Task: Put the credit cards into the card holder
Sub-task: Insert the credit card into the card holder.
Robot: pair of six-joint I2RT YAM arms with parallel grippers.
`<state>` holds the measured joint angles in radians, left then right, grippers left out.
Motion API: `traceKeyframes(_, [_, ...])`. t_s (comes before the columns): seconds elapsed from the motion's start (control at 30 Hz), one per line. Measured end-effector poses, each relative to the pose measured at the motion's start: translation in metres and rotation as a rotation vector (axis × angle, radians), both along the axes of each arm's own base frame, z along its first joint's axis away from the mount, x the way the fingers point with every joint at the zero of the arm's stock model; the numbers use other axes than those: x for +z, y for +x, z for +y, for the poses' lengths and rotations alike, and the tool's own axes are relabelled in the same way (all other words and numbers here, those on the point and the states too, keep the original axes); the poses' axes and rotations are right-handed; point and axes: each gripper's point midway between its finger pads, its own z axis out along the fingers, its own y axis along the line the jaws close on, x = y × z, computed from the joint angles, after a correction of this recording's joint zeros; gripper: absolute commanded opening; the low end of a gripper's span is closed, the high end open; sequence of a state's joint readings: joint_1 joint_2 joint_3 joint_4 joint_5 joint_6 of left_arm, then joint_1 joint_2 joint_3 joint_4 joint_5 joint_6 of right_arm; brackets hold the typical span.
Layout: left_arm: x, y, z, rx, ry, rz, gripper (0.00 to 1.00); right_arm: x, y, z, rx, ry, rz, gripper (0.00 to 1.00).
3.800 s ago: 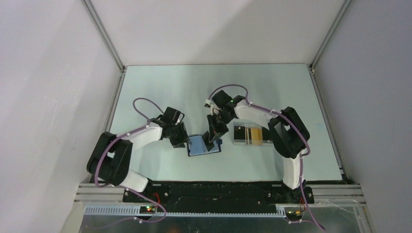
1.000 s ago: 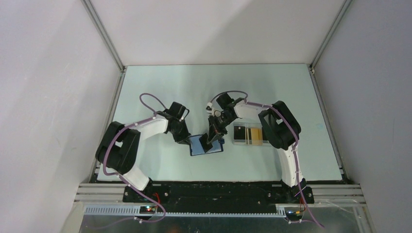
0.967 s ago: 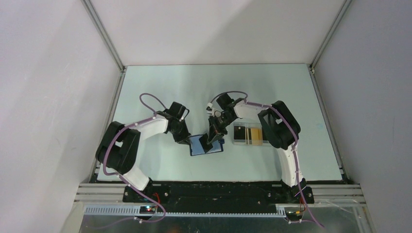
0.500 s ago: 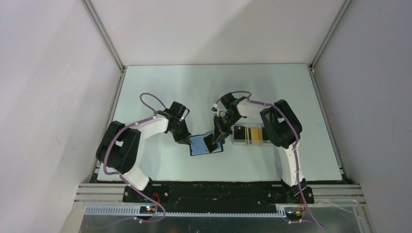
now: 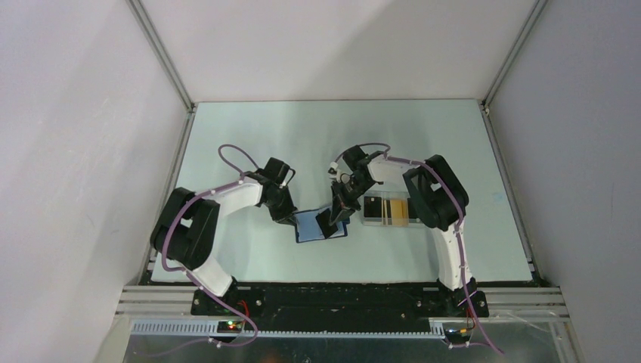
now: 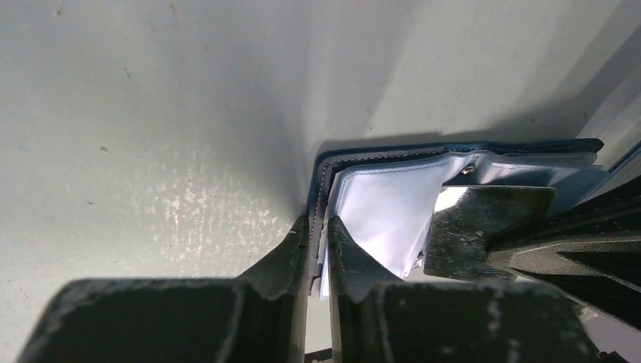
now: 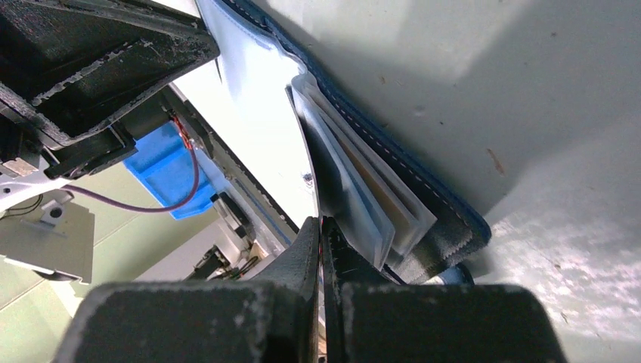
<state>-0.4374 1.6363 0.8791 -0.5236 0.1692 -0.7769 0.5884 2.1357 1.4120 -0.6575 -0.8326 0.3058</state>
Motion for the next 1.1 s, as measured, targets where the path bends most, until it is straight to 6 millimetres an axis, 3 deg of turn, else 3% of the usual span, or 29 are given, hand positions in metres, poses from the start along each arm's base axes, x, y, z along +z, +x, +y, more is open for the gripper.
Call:
traceKeyframes(0.43, [0.000, 0.000, 0.000, -0.006, 0.004, 0.011, 0.14, -0.006, -0.003, 0.011, 0.023, 0.086, 0.050, 0.00])
traceKeyframes(1.1, [0.000, 0.000, -0.001, -0.019, 0.004, 0.011, 0.12, -0.008, 0.013, 0.019, -0.009, 0.097, -0.013, 0.00])
